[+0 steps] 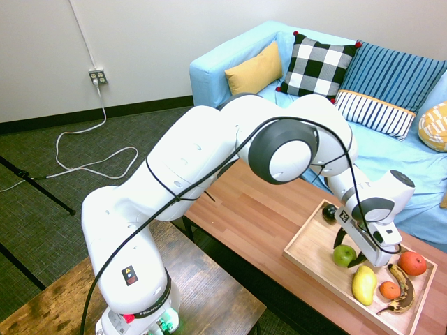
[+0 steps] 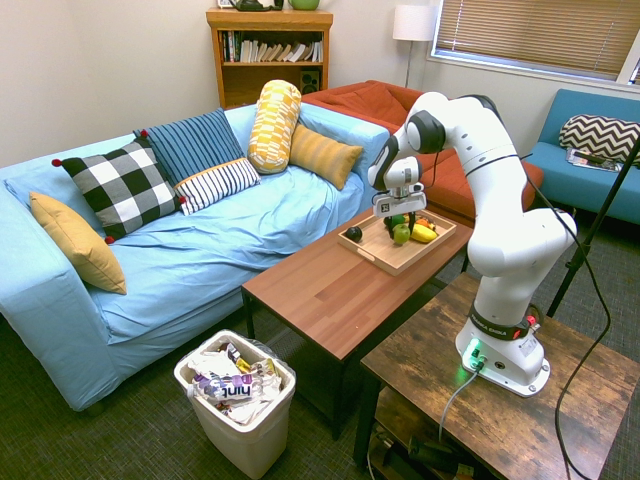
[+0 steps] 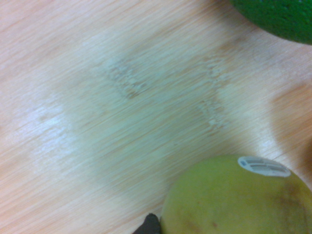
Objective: Put the apple in the tray
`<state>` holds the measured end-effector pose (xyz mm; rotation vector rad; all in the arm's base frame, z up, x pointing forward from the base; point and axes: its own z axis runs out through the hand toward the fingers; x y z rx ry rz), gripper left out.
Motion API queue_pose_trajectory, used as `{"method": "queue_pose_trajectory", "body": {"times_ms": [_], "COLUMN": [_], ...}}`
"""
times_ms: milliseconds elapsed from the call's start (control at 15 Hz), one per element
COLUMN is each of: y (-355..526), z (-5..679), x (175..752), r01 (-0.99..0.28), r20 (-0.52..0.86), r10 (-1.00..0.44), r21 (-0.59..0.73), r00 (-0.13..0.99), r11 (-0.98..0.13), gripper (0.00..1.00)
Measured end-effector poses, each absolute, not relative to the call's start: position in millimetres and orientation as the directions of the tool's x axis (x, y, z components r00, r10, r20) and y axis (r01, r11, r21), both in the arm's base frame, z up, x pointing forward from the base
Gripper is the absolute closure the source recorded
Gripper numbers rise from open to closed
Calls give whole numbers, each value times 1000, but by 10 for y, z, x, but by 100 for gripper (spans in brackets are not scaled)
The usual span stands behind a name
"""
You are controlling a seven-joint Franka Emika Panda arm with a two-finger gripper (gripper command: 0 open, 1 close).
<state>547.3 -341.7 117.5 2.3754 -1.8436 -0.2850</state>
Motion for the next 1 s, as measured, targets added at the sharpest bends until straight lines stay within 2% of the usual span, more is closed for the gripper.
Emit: {"method": "queue_pose_trajectory", "body": {"times_ms": [67,133,1000], "y": [-3421,-3423,-3341], "z": [1160,1157,1258], "x": [5482,5487,5581], "r01": [-944,-944,-944], "r20": [-74,-74,-76], "r10": [-967,-967,-962], "r21": [211,210,188], "r00": [242,243,261], "r11": [-252,-254,-271], "gripper": [100,0,0]}}
